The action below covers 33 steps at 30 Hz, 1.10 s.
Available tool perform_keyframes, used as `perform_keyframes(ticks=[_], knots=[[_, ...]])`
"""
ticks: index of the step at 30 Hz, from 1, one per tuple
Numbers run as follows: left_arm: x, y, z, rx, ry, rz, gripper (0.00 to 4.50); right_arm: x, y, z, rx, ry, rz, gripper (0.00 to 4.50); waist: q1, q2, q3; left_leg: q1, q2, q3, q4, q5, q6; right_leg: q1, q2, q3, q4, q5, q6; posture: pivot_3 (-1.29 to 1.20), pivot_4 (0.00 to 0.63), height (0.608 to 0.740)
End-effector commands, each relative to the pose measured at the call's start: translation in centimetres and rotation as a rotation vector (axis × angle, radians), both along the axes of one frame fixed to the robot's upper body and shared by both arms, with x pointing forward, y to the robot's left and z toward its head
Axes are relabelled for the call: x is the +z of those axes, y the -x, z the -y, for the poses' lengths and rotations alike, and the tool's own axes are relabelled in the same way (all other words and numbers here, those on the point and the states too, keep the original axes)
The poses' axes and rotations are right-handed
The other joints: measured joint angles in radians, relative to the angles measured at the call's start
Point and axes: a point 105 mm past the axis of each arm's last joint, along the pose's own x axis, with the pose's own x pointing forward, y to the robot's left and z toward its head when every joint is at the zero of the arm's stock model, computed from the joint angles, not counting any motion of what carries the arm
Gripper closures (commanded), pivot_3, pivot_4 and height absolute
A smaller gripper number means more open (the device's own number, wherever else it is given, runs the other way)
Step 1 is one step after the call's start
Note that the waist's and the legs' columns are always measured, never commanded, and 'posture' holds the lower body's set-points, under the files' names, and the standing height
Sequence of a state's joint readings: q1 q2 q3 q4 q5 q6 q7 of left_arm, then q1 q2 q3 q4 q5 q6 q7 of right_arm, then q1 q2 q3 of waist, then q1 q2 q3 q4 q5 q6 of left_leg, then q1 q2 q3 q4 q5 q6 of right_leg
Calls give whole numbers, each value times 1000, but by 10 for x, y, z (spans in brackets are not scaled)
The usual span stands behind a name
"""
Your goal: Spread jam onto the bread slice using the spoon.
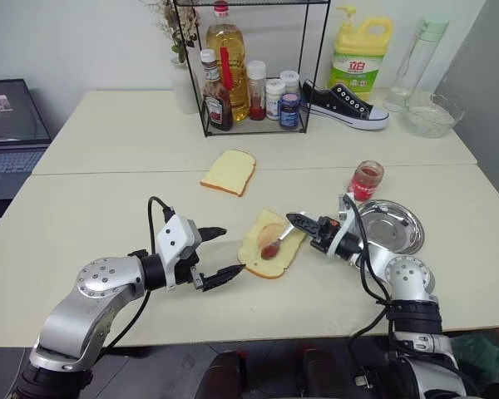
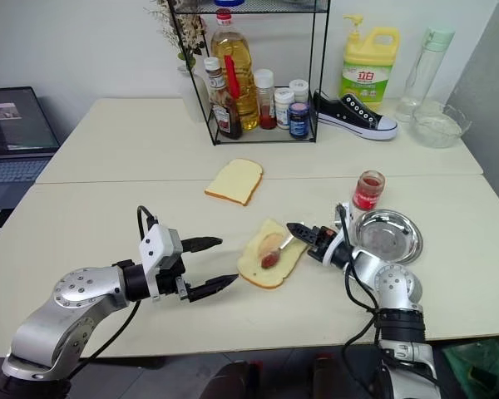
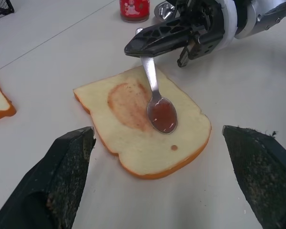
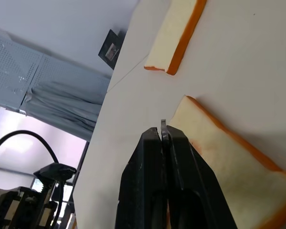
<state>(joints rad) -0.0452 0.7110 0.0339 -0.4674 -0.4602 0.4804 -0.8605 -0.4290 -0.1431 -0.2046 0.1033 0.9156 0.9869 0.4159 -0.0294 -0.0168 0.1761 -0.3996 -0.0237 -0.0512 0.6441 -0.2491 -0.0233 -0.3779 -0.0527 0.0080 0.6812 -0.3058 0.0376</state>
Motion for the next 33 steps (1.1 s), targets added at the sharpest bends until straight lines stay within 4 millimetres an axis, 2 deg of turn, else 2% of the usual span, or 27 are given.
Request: perform_keyframes(ticks=[1,10,18,23,26,29,33], knots=[[9,3,3,-20,-4,44,0,-2,-3,10,-28,52,26,4487,0,0,0,0,0,0,0,0,0,0,0,0,0,0,0,0,150,740],[9,1,5,-28,-2,47,0,9,-24,41,-151,59,54,4487,3,0,0,0,0,0,1,0,0,1,0,0,0,0,0,0,150,740],[11,-1,5,-34,-4,51,0,20,-28,46,-172,6,67,4487,2,0,0,0,0,0,1,0,0,1,0,0,0,0,0,0,150,740],[13,-1,5,-41,-5,54,0,50,-15,32,-104,-155,84,4487,1,0,0,0,0,0,0,0,0,0,0,0,0,0,0,0,150,740],[19,-5,6,-53,-10,82,0,68,-9,31,-112,-203,102,4487,0,0,0,0,0,0,0,0,0,0,0,0,0,0,0,0,150,740],[32,-10,14,-85,4,121,0,86,-4,38,-149,-212,135,4487,4,0,0,-1,0,0,0,0,0,0,0,-1,0,0,0,0,150,740],[44,-20,30,-142,14,159,0,101,5,60,-240,-179,172,4487,6,0,0,-1,-1,0,1,0,0,0,0,0,0,0,0,0,150,740]])
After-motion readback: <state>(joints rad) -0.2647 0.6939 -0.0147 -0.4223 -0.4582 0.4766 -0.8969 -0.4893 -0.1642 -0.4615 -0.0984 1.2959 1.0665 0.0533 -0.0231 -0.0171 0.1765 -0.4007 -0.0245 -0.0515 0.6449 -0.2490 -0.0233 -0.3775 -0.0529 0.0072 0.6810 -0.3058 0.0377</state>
